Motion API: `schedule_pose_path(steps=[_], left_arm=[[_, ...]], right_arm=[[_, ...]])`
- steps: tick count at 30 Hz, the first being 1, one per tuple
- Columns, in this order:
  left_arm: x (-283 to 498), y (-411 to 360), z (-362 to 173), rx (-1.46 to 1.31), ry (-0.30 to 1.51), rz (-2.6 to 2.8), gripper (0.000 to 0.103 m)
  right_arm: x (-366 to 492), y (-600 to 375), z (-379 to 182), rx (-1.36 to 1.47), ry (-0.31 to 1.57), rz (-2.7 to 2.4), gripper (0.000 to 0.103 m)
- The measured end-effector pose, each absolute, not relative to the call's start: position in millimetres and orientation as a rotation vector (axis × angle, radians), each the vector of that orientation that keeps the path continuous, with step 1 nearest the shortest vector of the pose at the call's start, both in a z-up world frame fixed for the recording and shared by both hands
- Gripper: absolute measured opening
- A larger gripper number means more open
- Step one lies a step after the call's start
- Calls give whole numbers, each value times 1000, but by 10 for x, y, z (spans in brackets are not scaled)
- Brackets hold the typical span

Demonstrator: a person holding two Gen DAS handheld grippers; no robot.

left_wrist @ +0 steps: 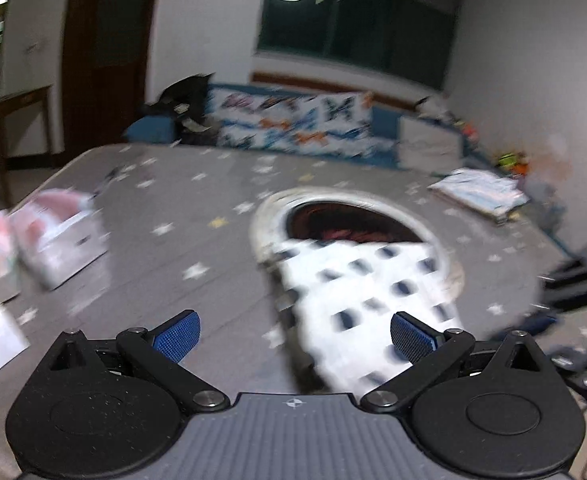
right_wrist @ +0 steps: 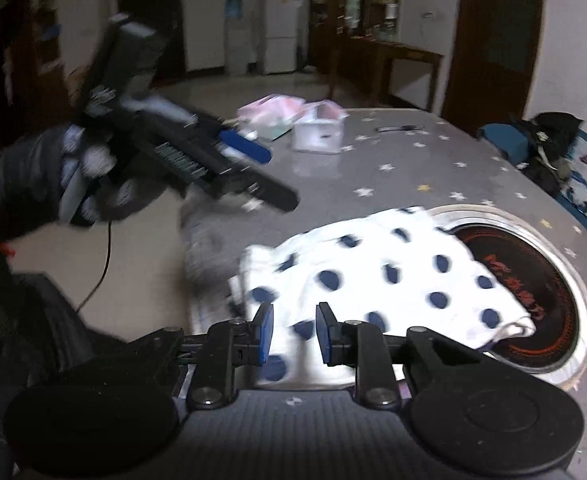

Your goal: Fold clothes

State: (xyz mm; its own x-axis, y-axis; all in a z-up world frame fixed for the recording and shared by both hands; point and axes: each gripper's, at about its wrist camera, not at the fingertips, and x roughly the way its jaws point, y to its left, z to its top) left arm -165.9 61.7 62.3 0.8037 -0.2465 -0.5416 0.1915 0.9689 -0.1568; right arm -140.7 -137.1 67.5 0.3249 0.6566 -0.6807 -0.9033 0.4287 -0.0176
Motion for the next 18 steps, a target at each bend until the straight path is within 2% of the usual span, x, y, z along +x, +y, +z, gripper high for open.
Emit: schedule_pose_path(steps=[3, 7, 11, 14, 16, 18], left_arm=[[-1629, 445, 625, -86, 567, -311, 101], [-1613, 274, 550, -67, 559, -399, 87], [-1586, 173, 430, -56, 594, -471, 58], [-1589, 137, 345, -40, 620, -502, 45], [-1586, 142, 295, -34, 643, -507, 38], [-1581, 162, 239, -31, 664, -505, 38]], right_arm=[[-1226, -1422, 661, -397, 655, 994, 23], [-936, -1487, 584, -348, 662, 895, 23], [-651, -1519, 499, -292, 661, 841, 23], [-467, -1498, 418, -265, 661, 829, 23], [-343, -1486, 337, -253, 669, 812, 23], [-208, -1517, 237, -241, 686, 777, 23]])
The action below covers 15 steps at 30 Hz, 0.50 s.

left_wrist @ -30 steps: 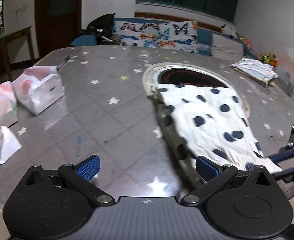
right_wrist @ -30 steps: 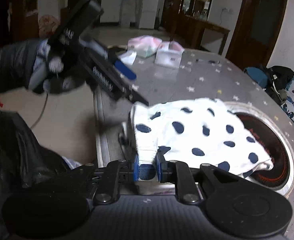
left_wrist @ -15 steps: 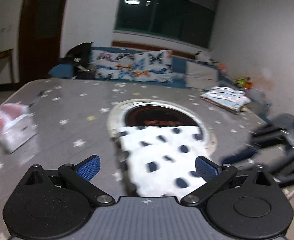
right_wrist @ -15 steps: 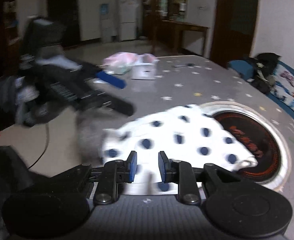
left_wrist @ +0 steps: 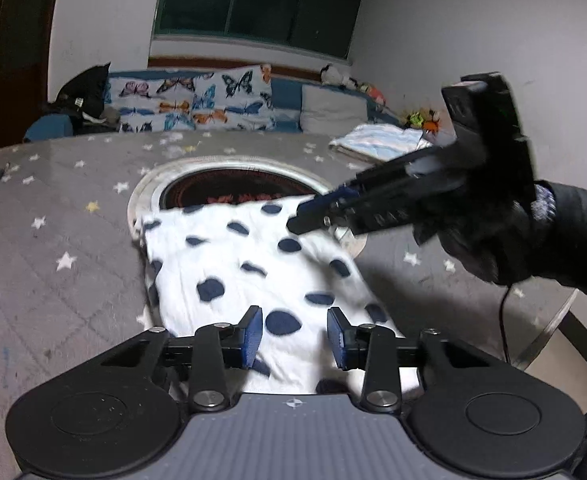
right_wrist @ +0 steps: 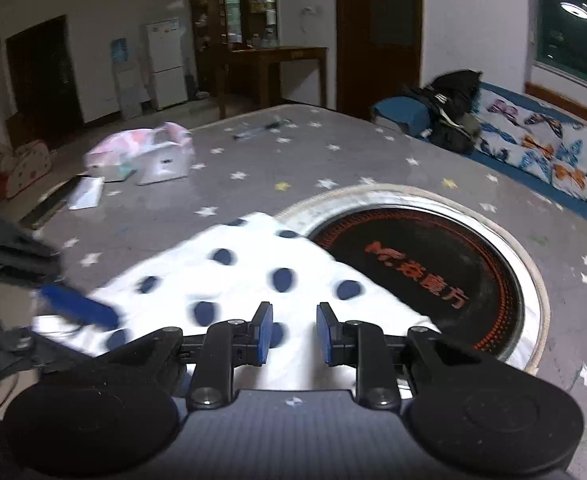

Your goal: Fold clothes

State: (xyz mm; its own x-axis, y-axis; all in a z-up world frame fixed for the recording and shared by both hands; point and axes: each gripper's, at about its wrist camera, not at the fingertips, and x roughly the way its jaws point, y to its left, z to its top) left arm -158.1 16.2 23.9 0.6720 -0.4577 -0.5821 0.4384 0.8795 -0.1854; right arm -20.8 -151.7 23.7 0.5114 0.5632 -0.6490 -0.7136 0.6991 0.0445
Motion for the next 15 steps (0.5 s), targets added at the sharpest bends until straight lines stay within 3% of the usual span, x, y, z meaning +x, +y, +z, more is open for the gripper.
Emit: schedule_pose_path(steps=[8, 15], left_arm=[[-1558, 267, 127, -44, 707, -488, 37], [-1623, 282, 320, -45, 655, -493, 38]], right_arm=[[221, -1780, -10, -178, 731, 626, 23], [116, -1593, 306, -198, 679, 754, 25]])
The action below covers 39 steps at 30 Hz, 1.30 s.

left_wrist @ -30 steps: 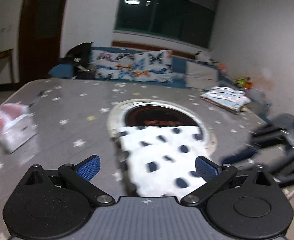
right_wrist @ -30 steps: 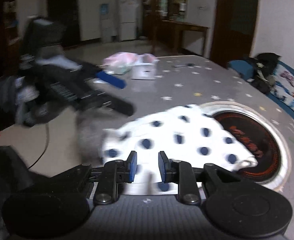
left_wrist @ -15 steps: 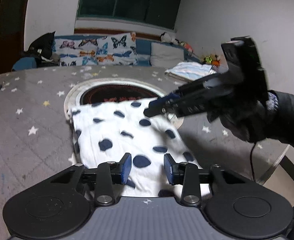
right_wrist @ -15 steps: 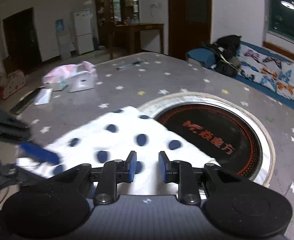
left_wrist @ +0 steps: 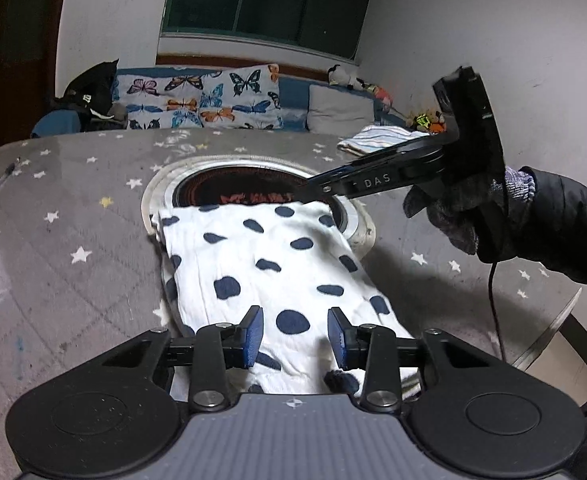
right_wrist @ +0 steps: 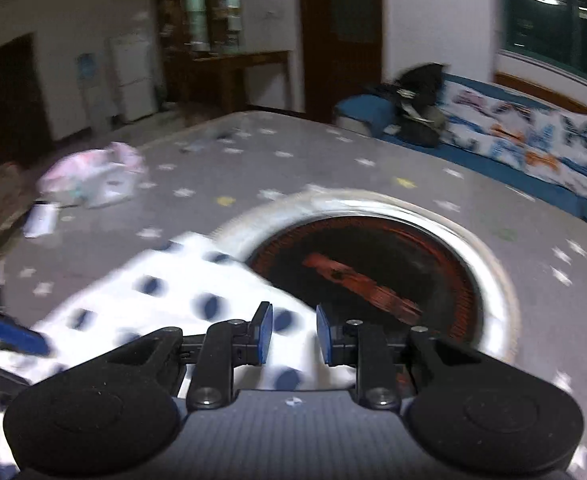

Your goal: Fold clothes

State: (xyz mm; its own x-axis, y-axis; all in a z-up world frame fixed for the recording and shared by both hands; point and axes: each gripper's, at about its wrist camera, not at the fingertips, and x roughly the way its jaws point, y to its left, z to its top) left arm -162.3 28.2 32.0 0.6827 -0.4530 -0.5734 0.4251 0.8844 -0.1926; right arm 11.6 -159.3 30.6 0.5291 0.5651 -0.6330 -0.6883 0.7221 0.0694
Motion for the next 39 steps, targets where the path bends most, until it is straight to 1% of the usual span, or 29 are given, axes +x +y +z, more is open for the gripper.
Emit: schedule_pose_path(steps=[2, 8, 21, 24, 28, 32, 34, 36, 39], left_arm=[[-1617, 281, 315, -47, 659, -494, 38], [-1608, 341, 249, -59, 683, -482, 38], [-1577, 470, 143, -105, 708, -483, 38], [-1573, 477, 174, -110, 707, -484, 39], [-1549, 499, 304, -105, 660, -473, 44], [-1420, 531, 355, -114, 630, -442, 44], [-1338, 541, 346, -120, 630, -425, 42], [-1262, 557, 295, -136, 649, -412, 42], [-1229, 571, 230, -129, 670, -391, 39]], right_arm=[[72, -1432, 327, -210, 692, 824, 30], [26, -918, 213, -314, 731, 949, 30], [463, -361, -28, -383, 762, 917, 29], [551, -350, 4, -359, 755, 894, 29], [498, -487, 164, -343, 737, 894, 29], [309, -672, 311, -351, 722, 914, 30], [150, -770, 341, -361, 725, 931, 31], [-12, -857, 349, -370, 732, 949, 31], [-281, -953, 339, -379, 740, 993, 31]])
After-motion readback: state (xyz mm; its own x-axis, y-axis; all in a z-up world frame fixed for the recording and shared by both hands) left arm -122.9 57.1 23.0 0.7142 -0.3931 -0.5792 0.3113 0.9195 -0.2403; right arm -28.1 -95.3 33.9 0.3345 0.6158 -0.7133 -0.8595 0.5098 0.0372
